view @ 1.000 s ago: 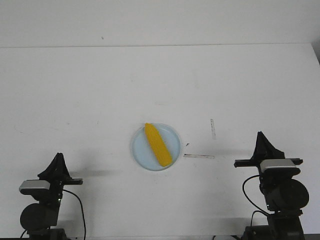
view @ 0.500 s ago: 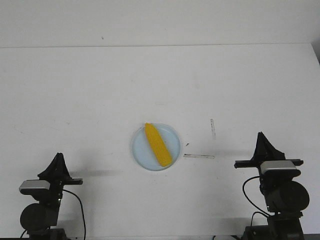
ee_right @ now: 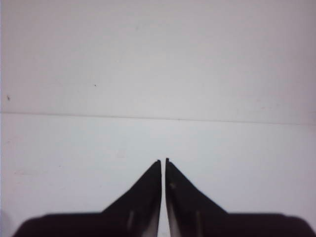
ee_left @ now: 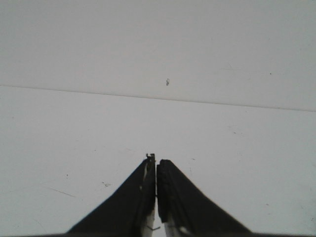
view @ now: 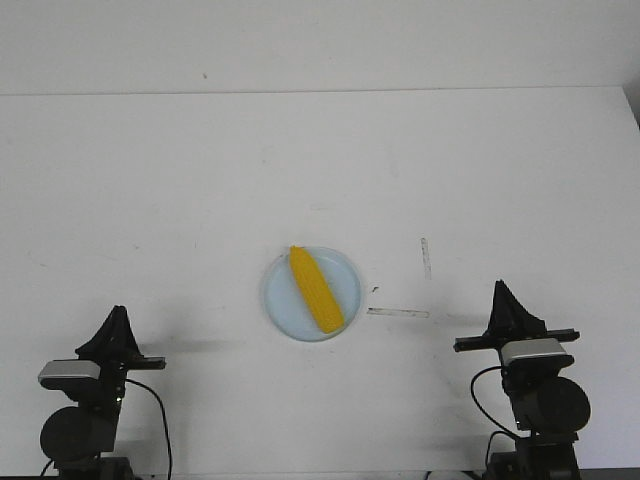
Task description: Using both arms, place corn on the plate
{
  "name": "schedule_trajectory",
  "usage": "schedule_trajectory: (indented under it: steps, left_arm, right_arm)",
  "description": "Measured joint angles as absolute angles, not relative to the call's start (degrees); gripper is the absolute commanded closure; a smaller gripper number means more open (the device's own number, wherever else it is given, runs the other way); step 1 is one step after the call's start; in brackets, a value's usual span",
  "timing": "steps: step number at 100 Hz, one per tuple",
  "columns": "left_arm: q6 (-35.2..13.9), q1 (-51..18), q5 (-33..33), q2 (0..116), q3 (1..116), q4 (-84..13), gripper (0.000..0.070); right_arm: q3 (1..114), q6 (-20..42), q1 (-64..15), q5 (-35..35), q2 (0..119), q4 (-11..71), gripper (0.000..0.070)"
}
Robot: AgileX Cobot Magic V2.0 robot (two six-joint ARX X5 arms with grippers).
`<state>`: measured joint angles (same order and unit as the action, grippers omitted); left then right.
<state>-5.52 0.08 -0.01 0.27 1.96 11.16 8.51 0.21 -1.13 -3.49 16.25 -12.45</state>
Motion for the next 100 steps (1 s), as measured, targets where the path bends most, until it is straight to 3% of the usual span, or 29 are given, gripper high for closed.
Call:
schedule_trajectory:
  steps: [38, 52, 67, 100]
  left_arm:
    - [-5.5, 0.1, 0.0, 0.3, 2.0, 11.1, 0.0699]
    - [-5.5, 0.1, 0.0, 0.3, 2.0, 11.2, 0.0699]
    - [-5.5, 0.1, 0.0, 0.3, 2.0, 11.2, 0.0699]
    - [-5.5, 0.1, 0.0, 0.3, 2.0, 11.2, 0.0699]
  right_arm:
    - [1.4, 0.2, -1.1, -1.3, 5.1, -12.7, 0.0683]
    - [0.8, 0.2, -1.1, -1.4, -0.1, -4.8, 0.0683]
    - [0.8, 0.2, -1.5, -1.5, 0.1, -1.1, 0.0683]
    - [0.8, 0.2, -1.5, -1.5, 0.1, -1.0, 0.0683]
